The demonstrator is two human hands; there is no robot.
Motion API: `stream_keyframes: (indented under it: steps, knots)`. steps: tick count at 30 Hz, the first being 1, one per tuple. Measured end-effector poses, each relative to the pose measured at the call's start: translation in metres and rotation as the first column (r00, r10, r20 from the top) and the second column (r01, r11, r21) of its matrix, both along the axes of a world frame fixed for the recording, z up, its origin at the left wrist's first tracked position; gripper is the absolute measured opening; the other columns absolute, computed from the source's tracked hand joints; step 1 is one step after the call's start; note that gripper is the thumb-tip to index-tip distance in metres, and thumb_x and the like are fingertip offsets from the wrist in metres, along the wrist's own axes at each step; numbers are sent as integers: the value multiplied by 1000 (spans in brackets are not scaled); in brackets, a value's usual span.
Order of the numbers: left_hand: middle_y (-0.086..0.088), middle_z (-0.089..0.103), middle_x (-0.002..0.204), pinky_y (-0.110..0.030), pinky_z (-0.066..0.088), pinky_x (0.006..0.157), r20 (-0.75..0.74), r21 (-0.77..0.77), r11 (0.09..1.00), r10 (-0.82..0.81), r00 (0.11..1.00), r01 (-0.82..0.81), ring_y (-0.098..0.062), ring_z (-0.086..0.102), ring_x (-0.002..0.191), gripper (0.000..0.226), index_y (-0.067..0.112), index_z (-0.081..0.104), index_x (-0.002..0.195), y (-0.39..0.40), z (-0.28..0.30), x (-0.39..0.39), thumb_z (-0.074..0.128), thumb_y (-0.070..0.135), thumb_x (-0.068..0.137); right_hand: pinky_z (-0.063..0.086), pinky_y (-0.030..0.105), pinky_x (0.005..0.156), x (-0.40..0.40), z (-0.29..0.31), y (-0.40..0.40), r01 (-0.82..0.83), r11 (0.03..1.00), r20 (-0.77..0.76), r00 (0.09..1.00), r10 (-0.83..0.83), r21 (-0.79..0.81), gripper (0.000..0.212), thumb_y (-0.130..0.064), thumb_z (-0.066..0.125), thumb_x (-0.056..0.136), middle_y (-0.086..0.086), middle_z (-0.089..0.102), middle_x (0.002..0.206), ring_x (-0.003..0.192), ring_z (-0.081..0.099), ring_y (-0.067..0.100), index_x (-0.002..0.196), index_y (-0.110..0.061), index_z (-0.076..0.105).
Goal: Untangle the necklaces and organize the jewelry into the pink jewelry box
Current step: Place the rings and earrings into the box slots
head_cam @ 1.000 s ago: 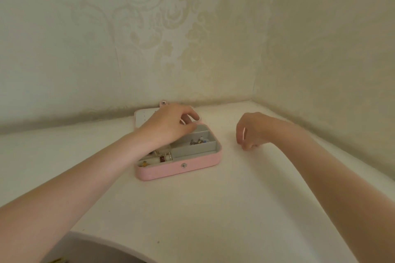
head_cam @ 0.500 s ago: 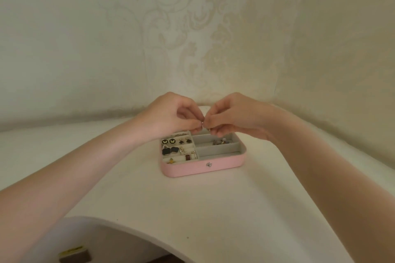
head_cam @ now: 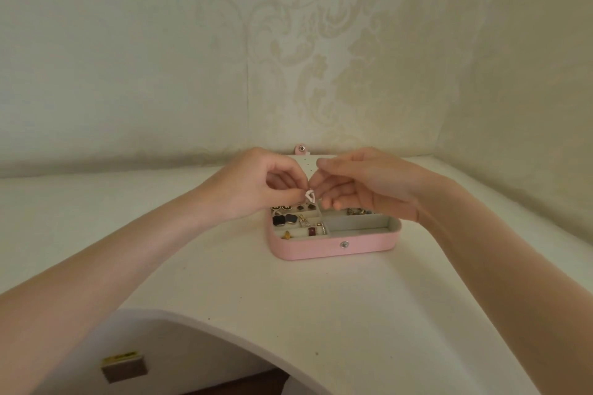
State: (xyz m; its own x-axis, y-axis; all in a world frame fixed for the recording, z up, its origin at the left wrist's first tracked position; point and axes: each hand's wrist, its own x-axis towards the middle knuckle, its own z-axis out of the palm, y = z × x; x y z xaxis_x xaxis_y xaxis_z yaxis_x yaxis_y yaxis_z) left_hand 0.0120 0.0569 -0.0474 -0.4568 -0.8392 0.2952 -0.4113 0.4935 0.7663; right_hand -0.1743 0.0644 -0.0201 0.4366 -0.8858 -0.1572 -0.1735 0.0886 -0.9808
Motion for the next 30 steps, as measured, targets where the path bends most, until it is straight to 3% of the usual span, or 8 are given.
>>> stream_keyframes:
  steps: [3,6,11,16,19,26,30]
  knots:
    - [8,68,67,-12,49,65,-20,-50,998,34,999,-35,-1,62,63,21,22,66,71,-1,1,-2,71,1,77,52,16,56,0,1,-1,-8,998,-52,999,5,-68,6,-3,62,84,4,66,66,56,61,9,81,-6,67]
    - [2,67,71,-12,49,66,-5,-118,989,85,996,-85,-1,60,64,23,24,65,70,-3,3,-4,70,2,77,51,16,56,4,2,-4,40,991,-52,998,-47,-128,11,5,66,78,4,64,63,54,59,10,77,-6,67]
    - [8,68,72,-9,46,65,62,-99,986,139,988,-133,2,60,64,23,27,65,69,-13,7,7,71,7,78,50,13,54,6,2,-10,75,985,-79,993,-88,-155,9,5,66,79,0,63,57,50,57,5,80,-3,69]
    - [15,66,65,-7,43,61,138,-78,982,183,973,-173,7,58,59,22,26,67,67,-14,-2,20,71,8,78,52,13,60,10,-2,-15,2,984,-232,972,-44,-179,12,5,66,80,1,65,63,56,59,6,77,-6,71]
    - [17,67,66,-6,42,62,153,-72,987,156,976,-146,8,58,61,20,28,69,69,-9,-4,24,72,9,78,52,13,61,15,-2,-20,-59,980,-326,945,-6,-189,11,2,66,81,0,65,65,58,60,5,79,-7,71]
    - [5,65,92,-18,48,75,315,-154,987,19,949,32,1,58,86,21,29,74,94,-1,-12,24,65,12,84,51,12,60,20,-1,-27,-118,976,-432,902,27,-185,9,4,67,80,5,65,70,57,61,4,82,-4,71]
    - [9,64,97,-14,45,75,311,-136,987,-34,950,80,4,56,86,24,29,73,99,0,-18,27,64,11,86,51,12,61,22,-3,-29,-128,974,-443,896,32,-189,12,4,66,80,7,64,71,57,60,5,80,-6,70]
